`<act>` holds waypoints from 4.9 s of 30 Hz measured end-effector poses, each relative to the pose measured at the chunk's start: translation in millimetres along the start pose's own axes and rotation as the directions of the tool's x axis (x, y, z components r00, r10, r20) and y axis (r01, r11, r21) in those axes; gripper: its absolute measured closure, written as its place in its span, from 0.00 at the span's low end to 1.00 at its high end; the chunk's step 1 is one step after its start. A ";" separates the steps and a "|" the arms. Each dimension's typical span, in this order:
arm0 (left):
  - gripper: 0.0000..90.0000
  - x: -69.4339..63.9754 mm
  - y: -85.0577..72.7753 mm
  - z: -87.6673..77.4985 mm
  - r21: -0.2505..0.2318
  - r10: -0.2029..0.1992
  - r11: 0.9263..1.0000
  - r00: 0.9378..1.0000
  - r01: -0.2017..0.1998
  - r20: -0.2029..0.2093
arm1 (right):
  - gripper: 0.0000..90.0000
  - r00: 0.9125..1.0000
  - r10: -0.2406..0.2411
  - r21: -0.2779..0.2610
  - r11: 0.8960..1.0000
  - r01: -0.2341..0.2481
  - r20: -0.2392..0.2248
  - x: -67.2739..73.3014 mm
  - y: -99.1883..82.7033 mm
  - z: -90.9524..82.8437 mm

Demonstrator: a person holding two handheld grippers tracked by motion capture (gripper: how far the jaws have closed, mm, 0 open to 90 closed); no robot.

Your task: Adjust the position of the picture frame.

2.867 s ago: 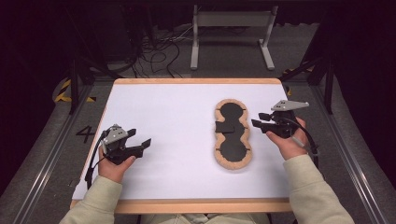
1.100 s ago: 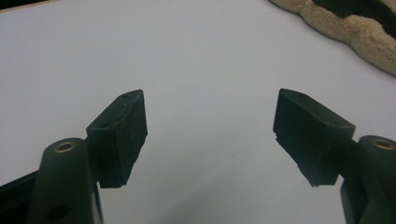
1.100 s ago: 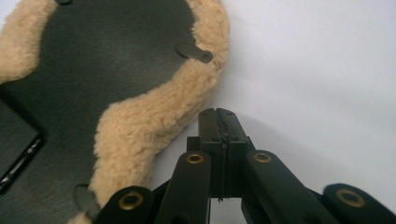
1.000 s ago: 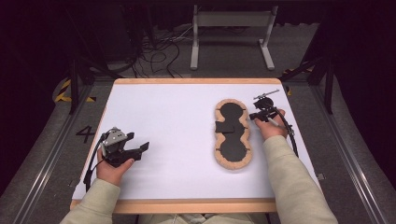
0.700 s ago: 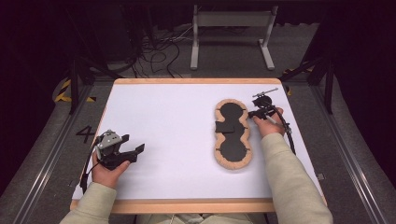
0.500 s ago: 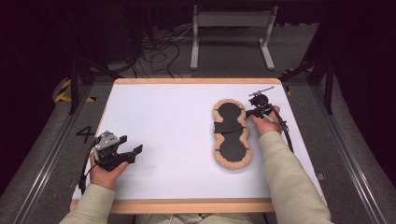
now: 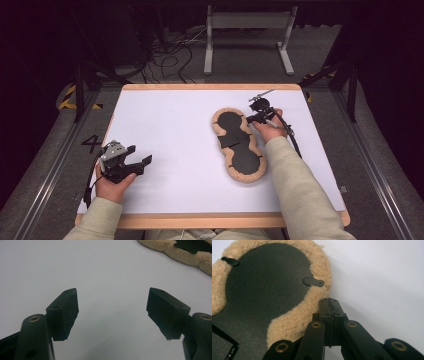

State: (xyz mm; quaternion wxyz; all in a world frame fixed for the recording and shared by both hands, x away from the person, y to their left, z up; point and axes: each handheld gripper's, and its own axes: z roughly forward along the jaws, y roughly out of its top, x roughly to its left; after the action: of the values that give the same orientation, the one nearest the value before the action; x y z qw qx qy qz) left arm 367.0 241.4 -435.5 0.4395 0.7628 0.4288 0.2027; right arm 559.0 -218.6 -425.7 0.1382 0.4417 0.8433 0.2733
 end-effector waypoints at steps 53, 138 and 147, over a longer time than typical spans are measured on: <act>0.29 -5.1 9.2 16.3 0.010 0.027 1.000 0.999 -0.027 0.047 | 1.00 0.881 -0.402 -0.085 0.915 0.394 -0.249 144.8 19.1 -22.1; 0.32 -22.3 25.5 42.4 0.034 0.085 0.995 0.988 -0.090 0.129 | 1.00 0.887 -0.404 0.059 0.903 0.426 -0.224 148.1 -109.8 -72.1; 0.32 -22.7 25.0 43.1 0.040 0.079 0.996 0.987 -0.086 0.143 | 1.00 0.922 -0.370 0.026 0.927 0.375 -0.119 127.7 -107.8 -63.6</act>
State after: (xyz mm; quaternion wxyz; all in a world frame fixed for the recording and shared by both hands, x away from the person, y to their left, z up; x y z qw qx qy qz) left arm 396.0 195.0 -435.7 0.4425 0.8022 0.3692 0.1563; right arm 383.7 -185.0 -435.8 0.1293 0.2606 0.9246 0.2460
